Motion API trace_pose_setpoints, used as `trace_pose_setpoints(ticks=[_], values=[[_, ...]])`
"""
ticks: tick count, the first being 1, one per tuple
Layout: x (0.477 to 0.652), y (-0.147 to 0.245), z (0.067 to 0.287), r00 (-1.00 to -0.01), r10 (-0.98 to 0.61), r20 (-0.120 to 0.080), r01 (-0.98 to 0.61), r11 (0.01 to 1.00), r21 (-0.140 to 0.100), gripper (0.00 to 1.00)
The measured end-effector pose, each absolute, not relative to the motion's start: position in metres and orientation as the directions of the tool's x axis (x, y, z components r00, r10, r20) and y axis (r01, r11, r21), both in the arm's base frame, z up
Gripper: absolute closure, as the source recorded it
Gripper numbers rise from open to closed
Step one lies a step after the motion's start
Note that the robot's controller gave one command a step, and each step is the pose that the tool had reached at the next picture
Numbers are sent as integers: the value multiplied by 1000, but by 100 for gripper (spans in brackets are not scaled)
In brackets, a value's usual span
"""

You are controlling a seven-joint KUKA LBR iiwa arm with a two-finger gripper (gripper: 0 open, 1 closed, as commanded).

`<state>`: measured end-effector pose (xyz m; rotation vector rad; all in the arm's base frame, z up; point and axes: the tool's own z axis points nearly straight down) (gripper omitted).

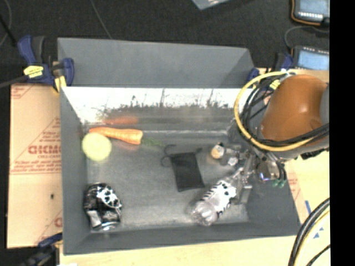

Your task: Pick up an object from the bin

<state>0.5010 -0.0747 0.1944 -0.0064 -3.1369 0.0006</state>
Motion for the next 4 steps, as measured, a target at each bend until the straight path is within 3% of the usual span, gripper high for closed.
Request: trace_pose_setpoints(ticks=[1,2,3,4], values=[[503,-74,199,-1000,1,-3,1,1000,-1,0],[492,-75,146,-987,-161,-3,-161,987,-2,0],[480,-75,137,-917,-398,-1,-398,917,-1,0],[485,-70,124,-887,-461,-3,-461,887,-2,0]])
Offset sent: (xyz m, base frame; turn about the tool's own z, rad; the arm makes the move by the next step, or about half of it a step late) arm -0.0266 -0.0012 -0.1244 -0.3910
